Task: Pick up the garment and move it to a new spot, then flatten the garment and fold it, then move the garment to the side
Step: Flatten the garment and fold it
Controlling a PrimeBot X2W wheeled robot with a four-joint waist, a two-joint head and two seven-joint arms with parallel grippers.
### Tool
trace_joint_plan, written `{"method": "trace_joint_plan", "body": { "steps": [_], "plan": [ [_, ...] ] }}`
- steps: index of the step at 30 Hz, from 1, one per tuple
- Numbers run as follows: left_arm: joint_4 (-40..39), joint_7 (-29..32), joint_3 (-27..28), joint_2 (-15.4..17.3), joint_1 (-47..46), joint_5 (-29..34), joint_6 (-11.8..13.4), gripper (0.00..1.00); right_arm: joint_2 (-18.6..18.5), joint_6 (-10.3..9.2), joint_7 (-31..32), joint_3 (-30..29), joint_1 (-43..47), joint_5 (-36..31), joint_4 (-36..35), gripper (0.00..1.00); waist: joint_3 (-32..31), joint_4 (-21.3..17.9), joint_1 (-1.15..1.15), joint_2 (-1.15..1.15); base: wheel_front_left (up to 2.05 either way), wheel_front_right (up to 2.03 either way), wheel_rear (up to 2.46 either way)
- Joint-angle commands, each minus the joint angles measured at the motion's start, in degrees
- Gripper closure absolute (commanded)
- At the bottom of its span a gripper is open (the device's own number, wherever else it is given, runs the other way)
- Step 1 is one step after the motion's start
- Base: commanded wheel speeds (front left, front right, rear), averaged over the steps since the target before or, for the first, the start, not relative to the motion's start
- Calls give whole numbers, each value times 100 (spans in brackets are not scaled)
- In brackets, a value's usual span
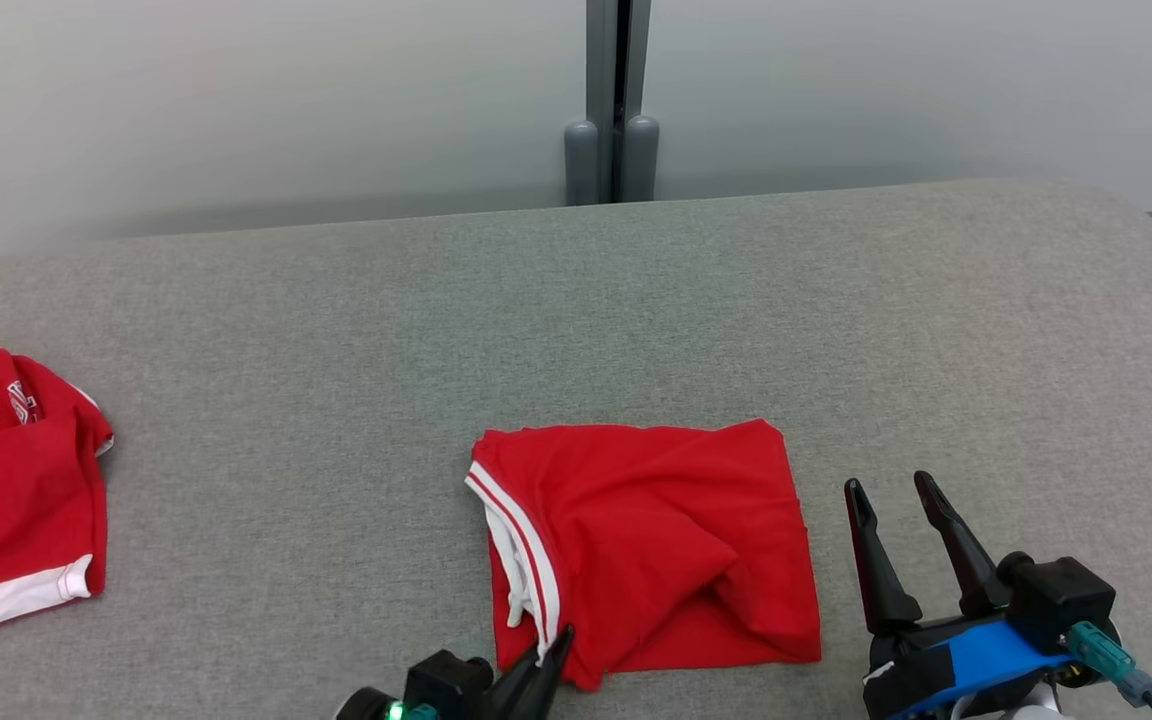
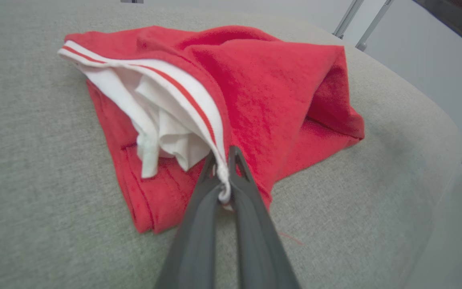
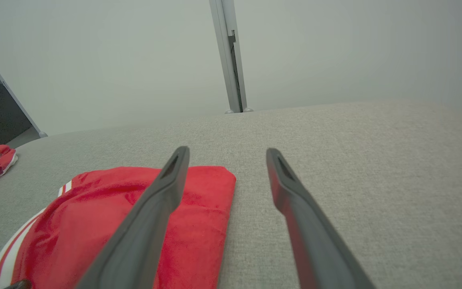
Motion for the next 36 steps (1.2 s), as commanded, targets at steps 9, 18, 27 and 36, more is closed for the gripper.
{"method": "trace_joint_plan", "body": {
  "steps": [9, 18, 27, 36],
  "plan": [
    [-565, -15, 431, 389, 228, 225, -8, 100, -4, 1, -19, -27, 13, 8, 118, 0, -38, 118, 0, 0, 0, 0, 0],
    [-577, -15, 603, 550, 487, 162, -8, 100, -4, 1, -19, -100, 82, -5, 250, 0, -77, 76, 0, 0, 0, 0, 0],
    [-592, -15, 904, 472, 403, 227, 135, 0, -4, 1, -19, -123, 120, -15, 361, 0, -149, 125, 0, 0, 0, 0, 0],
    [-1513, -15, 2001, 443, 636, 531, 316, 0, -5, 1, -19, -244, 102, -66, 297, 0, -234, 188, 0, 0, 0, 0, 0]
  ]
}}
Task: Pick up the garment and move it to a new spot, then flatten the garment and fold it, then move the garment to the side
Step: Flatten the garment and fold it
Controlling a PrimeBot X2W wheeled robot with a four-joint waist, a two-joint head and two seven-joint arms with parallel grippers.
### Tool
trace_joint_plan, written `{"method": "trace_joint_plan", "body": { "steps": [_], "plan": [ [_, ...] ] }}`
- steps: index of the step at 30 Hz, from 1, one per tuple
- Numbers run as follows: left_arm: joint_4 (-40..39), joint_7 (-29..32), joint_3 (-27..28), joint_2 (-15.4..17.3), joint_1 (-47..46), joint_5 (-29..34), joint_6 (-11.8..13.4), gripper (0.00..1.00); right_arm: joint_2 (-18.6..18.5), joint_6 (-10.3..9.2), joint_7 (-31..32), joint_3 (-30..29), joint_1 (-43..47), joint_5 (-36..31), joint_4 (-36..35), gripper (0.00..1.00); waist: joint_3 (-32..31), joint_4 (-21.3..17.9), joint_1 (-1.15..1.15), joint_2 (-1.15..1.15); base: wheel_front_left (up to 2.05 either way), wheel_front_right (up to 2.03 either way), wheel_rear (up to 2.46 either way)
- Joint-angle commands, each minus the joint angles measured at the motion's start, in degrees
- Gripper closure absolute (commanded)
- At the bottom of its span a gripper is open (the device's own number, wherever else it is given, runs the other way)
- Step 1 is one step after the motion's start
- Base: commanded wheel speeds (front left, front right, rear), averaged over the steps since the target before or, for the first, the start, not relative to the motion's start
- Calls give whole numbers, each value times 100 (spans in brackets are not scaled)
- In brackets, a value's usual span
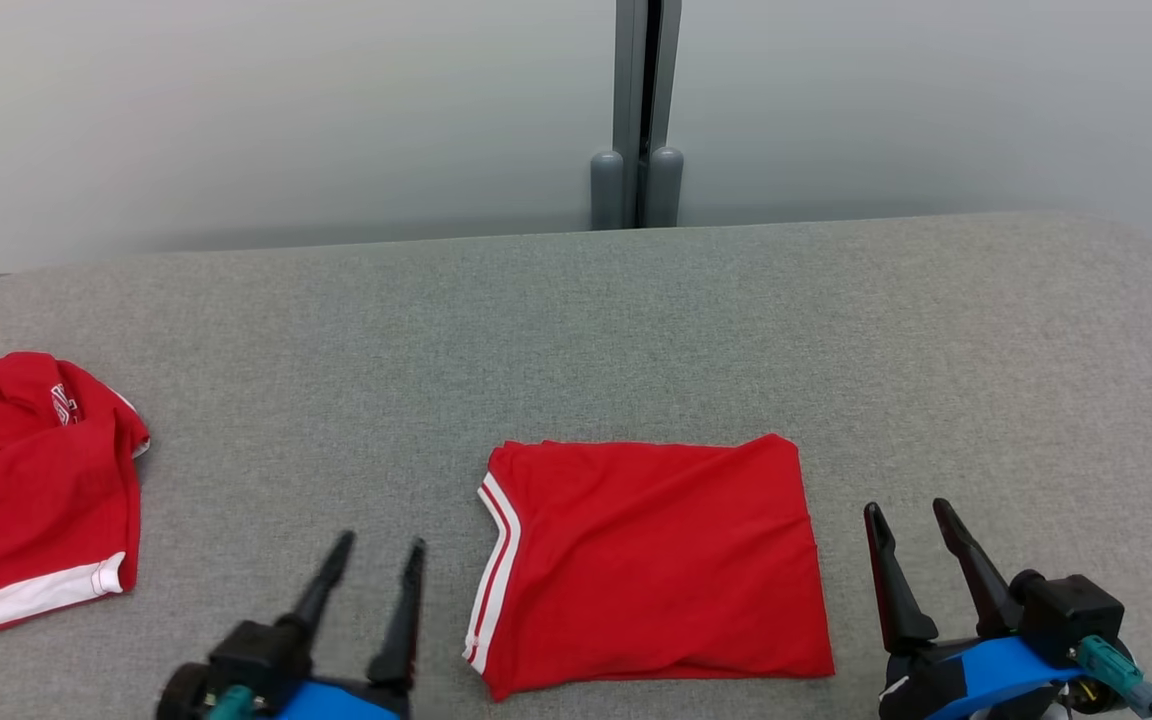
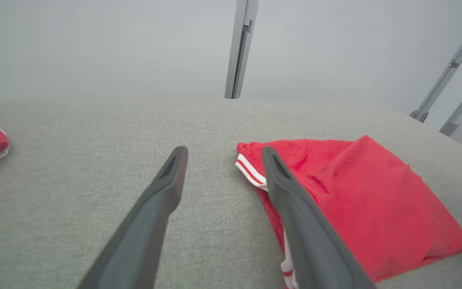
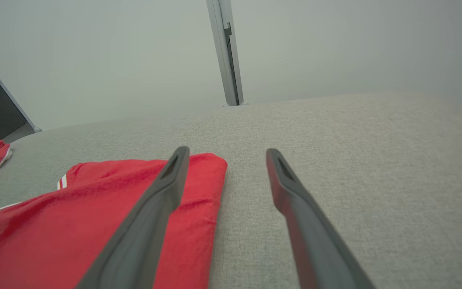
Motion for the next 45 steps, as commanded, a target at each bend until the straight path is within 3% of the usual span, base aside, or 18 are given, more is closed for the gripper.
{"method": "trace_joint_plan", "body": {
  "steps": [1, 9, 16, 28, 45],
  "plan": [
    [-254, -14, 354, 5, 64, 118, 83, 0, -6, 1, -19, -42, 11, -48, -61, 0, -13, 11, 0, 0, 0, 0, 0],
    [-894, -14, 1482, -54, 141, 671, 241, 0, -12, 1, -19, -119, -42, -144, -231, 0, -79, 28, 0, 0, 0, 0, 0],
    [-1025, -14, 1969, -169, 342, 1156, 269, 0, -17, 1, -20, -192, 48, -209, -370, 0, -258, 2, 0, 0, 0, 0, 0],
    [-693, -14, 2123, -391, 466, 1588, 227, 0, -8, 2, -19, -150, 473, -446, -778, 0, -401, 31, 0, 0, 0, 0, 0],
    [-594, -14, 2215, -453, 519, 1729, 177, 0, -7, 1, -19, -64, 554, -412, -695, 0, -383, 73, 0, 0, 0, 0, 0]
  ]
}}
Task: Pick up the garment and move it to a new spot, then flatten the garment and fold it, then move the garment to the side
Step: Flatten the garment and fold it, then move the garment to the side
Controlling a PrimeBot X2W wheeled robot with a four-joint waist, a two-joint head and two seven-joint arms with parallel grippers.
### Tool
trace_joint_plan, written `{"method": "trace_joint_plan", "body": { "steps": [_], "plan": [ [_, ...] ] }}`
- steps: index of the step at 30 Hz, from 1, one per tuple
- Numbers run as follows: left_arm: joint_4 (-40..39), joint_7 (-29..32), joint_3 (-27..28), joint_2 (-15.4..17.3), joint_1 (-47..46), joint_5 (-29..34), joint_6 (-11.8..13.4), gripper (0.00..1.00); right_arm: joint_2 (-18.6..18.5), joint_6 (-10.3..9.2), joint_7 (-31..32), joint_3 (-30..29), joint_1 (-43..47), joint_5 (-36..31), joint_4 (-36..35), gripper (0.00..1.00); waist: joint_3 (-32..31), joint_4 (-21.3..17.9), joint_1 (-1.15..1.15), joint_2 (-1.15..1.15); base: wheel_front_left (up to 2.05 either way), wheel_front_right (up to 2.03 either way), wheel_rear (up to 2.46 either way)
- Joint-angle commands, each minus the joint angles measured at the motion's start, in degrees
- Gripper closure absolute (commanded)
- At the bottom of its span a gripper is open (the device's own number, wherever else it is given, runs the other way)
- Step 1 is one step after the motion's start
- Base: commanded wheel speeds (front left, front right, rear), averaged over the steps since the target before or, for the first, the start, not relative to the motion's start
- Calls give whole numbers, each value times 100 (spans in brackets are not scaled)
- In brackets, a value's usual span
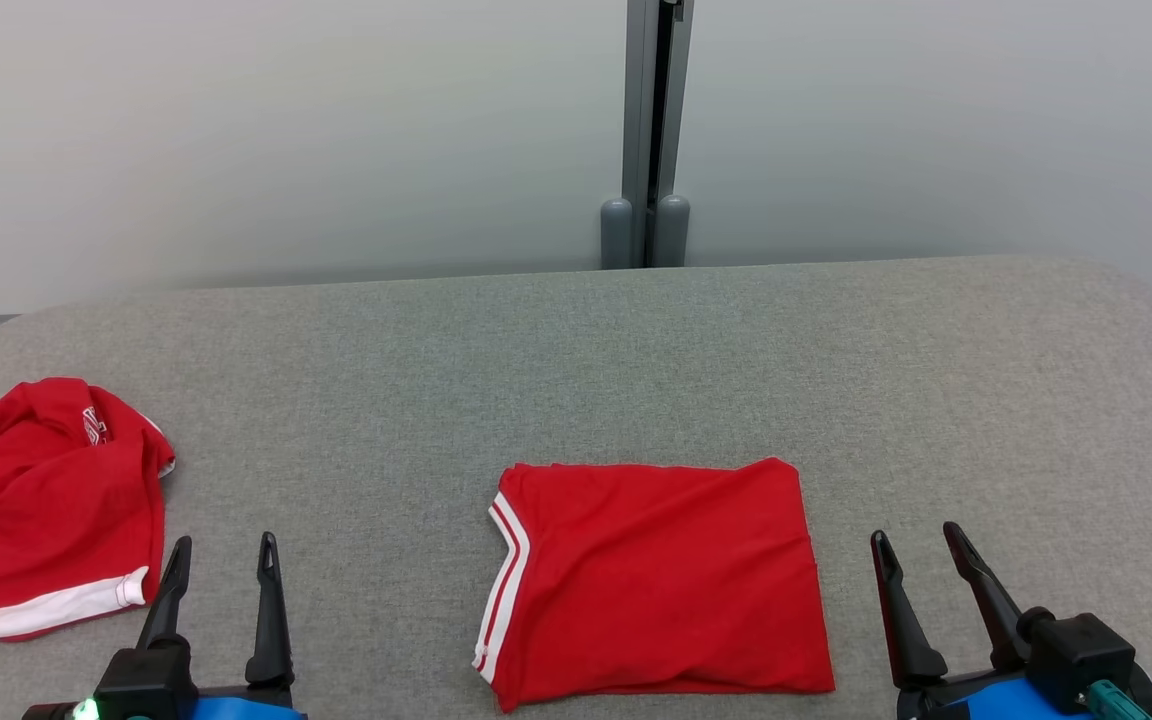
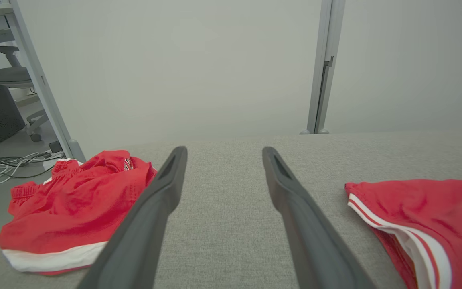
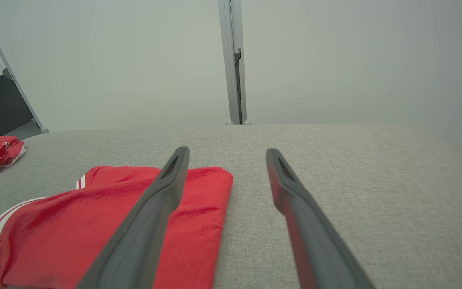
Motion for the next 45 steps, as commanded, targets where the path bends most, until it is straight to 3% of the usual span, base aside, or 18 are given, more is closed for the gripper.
{"method": "trace_joint_plan", "body": {
  "steps": [1, 13, 24, 45],
  "plan": [
    [11, -15, 29, -5, 32, 31, -2, 0, -6, 1, -19, -10, -6, 8, 20, 0, 0, 3, 0, 0, 0, 0, 0],
    [13, -15, 80, -44, 49, 54, -23, 0, -5, 1, -19, -28, -142, -47, 120, 0, -15, 7, 0, 0, 0, 0, 0],
    [22, -15, 46, -88, -122, 64, -76, 0, -43, 1, 81, 93, -1012, -183, 364, 0, 96, 99, 0, 0, 0, 0, 0],
    [127, -15, -33, -157, -524, 34, -197, 0, -20, 1, 21, 174, -1969, -129, 3103, 0, 714, 399, 0, 0, 0, 0, 0]
  ]
}}
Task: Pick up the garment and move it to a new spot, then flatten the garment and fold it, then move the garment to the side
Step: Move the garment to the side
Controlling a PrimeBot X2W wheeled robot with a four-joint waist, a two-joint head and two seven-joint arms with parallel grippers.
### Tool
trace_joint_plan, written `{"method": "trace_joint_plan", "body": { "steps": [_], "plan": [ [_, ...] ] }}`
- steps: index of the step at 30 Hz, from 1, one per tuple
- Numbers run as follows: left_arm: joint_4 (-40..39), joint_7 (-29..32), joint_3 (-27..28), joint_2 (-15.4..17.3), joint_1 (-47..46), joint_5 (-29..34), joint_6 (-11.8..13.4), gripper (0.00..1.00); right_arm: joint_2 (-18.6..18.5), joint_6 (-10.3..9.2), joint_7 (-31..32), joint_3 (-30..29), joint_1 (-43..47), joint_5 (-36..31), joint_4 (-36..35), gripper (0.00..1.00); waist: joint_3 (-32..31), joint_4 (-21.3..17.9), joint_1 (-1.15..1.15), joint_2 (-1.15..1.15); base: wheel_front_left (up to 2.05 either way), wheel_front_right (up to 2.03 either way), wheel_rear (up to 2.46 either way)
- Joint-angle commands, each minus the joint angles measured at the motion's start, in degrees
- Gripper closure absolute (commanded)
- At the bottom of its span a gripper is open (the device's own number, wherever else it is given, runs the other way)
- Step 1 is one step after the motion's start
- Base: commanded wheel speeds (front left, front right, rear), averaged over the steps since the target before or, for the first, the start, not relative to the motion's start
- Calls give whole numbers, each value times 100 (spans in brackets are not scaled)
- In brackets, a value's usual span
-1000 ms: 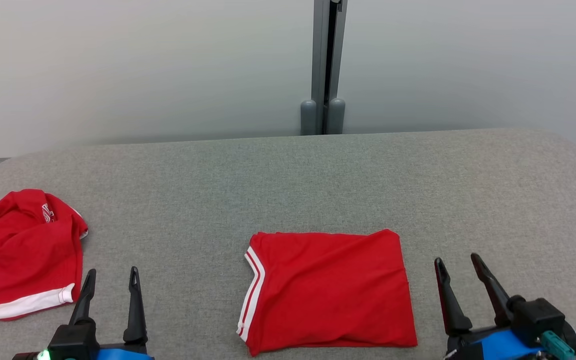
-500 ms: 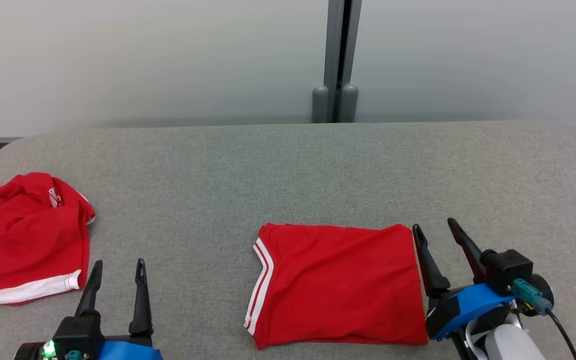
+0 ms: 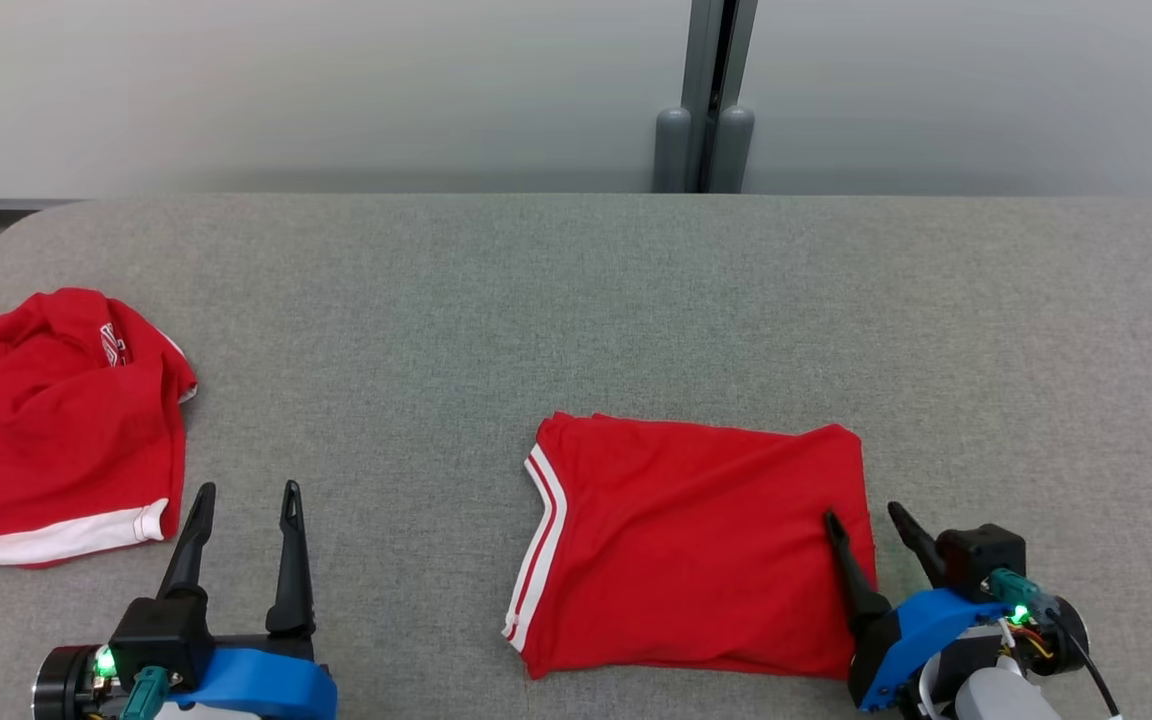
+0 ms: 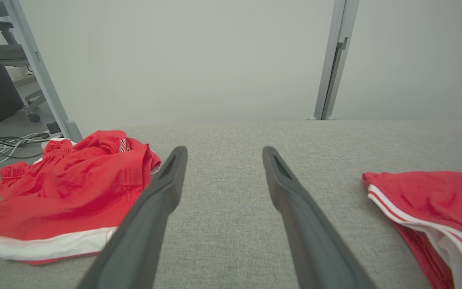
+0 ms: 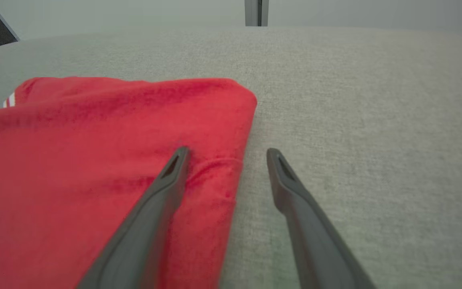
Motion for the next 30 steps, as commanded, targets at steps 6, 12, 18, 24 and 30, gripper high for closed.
{"method": "trace_joint_plan", "body": {
  "steps": [6, 12, 18, 24, 30],
  "plan": [
    [41, -15, -20, -15, -159, -3, -36, 0, 5, 1, -61, 212, -273, 165, 643, 0, 123, 49, -1, 0, 0, 0, 0],
    [77, -15, -25, -34, -170, -14, -55, 0, 27, 3, -42, 750, -212, 854, 951, 0, 136, 82, -1, 0, 0, 0, 0],
    [82, -15, -4, -57, -154, -29, -61, 0, 24, 7, -35, 1017, -248, 1130, 768, 100, 159, 75, -1, 0, 0, 0, 0],
    [5, -14, -16, -80, -288, -44, -72, 0, -131, 1, -61, 671, -672, 593, 229, 100, 288, 103, -1, 0, 0, 0, 0],
    [-216, -15, -50, -86, -599, -19, -114, 0, -485, 1, -62, 754, -1590, 243, 71, 100, 726, 131, -1, 0, 0, 0, 0]
  ]
}}
